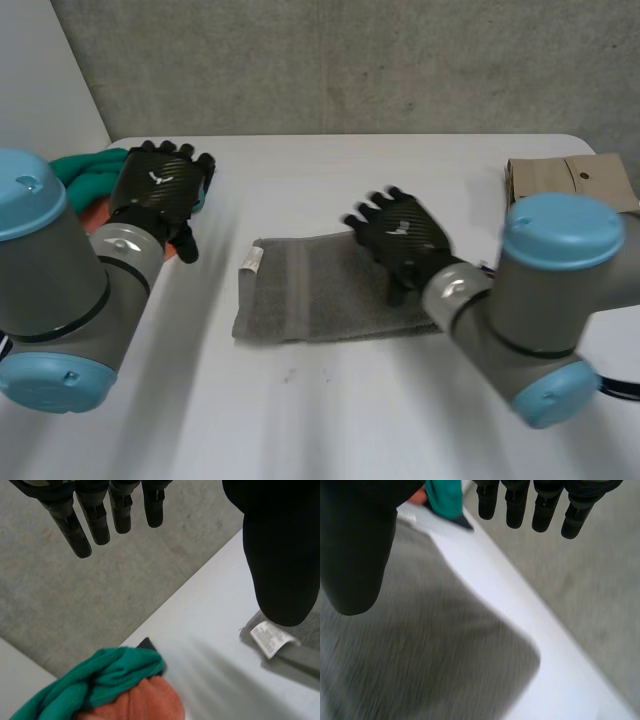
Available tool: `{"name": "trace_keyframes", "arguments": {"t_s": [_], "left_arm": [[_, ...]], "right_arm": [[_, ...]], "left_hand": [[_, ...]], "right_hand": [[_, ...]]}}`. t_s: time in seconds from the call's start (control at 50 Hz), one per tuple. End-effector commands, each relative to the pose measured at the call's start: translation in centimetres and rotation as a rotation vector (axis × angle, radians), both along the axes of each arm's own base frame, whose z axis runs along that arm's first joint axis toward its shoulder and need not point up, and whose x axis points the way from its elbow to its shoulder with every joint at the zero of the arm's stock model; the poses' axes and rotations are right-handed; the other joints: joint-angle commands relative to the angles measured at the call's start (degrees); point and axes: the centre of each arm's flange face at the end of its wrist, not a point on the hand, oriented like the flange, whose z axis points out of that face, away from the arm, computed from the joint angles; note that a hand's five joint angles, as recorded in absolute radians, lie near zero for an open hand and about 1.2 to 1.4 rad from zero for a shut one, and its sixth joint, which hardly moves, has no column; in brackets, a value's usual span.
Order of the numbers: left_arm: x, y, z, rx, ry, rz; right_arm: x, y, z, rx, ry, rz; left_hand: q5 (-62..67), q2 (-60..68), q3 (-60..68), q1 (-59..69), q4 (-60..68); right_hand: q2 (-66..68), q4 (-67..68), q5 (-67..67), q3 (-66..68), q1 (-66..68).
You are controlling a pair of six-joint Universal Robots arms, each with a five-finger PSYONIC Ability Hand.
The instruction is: Fold the laundry.
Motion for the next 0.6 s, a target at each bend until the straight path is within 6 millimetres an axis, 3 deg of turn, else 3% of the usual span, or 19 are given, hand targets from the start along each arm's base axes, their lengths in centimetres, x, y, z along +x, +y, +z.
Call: {"name": "trace_keyframes", "arguments": {"t_s": [0.02,0.06,0.12,0.16,0.24,0.26,0.32,0.34,0.4,0.42,0.5,0.6], "left_arm": [[-1.2,0.7,-0.6,0.01,-0.004,-0.038],[-1.2,0.7,-0.8,0.016,-0.006,-0.039],[-1.2,0.9,-1.1,0.022,-0.011,-0.041],[-1.2,0.9,-1.2,0.026,-0.013,-0.041],[-1.1,1.1,-0.9,0.019,-0.009,-0.041],[-1.1,1.1,-0.7,0.017,-0.008,-0.041],[-1.0,1.2,-0.3,0.006,-0.002,-0.038],[-0.9,1.2,-0.1,0.002,0.0,-0.036],[-0.8,1.3,0.2,-0.006,0.004,-0.033],[-0.8,1.3,0.2,-0.005,0.005,-0.033],[-0.8,1.4,0.0,0.0,0.003,-0.033],[-0.9,1.2,0.1,-0.002,0.007,-0.034]], "right_arm": [[-4.8,-2.2,-4.5,0.171,0.125,-0.129],[-5.9,-3.0,-5.5,0.158,0.199,-0.145],[-6.4,-3.8,-5.2,0.09,0.253,-0.152],[-6.4,-4.4,-4.8,0.046,0.258,-0.175],[-5.2,-5.3,-1.9,-0.117,0.214,-0.196],[-4.0,-4.9,-0.3,-0.181,0.185,-0.173],[-1.8,-3.4,1.3,-0.238,0.154,-0.104],[0.3,-1.7,1.5,-0.267,0.143,-0.035],[3.5,1.2,0.5,-0.296,0.153,0.1],[5.3,3.4,-0.7,-0.317,0.178,0.205],[7.6,7.6,-4.0,-0.353,0.264,0.444],[8.0,8.4,-5.3,-0.345,0.28,0.511]], "left_hand": [[-2.8,-1.9,-2.3,-0.8,-1.7],[-2.8,-1.9,-2.3,-0.8,-1.7],[-2.8,-1.9,-2.3,-0.8,-1.7],[-2.8,-1.9,-2.3,-0.8,-1.7],[-2.8,-1.9,-2.3,-0.8,-1.7],[-2.8,-1.9,-2.3,-0.8,-1.7],[-2.8,-1.9,-2.3,-0.8,-1.7],[-2.8,-1.9,-2.3,-0.8,-1.7],[-2.8,-1.9,-2.3,-0.8,-1.7],[-2.8,-1.9,-2.3,-0.8,-1.7],[-2.8,-1.9,-2.3,-0.8,-1.7],[-2.8,-1.9,-2.3,-0.8,-1.7]], "right_hand": [[2.7,2.3,1.8,2.7,1.8],[25.6,25.3,24.8,25.7,24.8],[67.9,67.6,67.1,68.0,67.1],[68.1,67.7,67.2,68.2,67.2],[68.1,67.7,67.2,68.2,67.2],[68.1,67.7,67.2,68.2,67.2],[68.1,67.7,67.2,68.2,67.2],[68.1,67.7,67.2,68.2,67.2],[68.1,67.7,67.2,68.2,67.2],[68.1,67.7,67.2,68.2,67.2],[68.1,67.7,67.2,68.2,67.2],[68.1,67.7,67.2,68.2,67.2]]}}
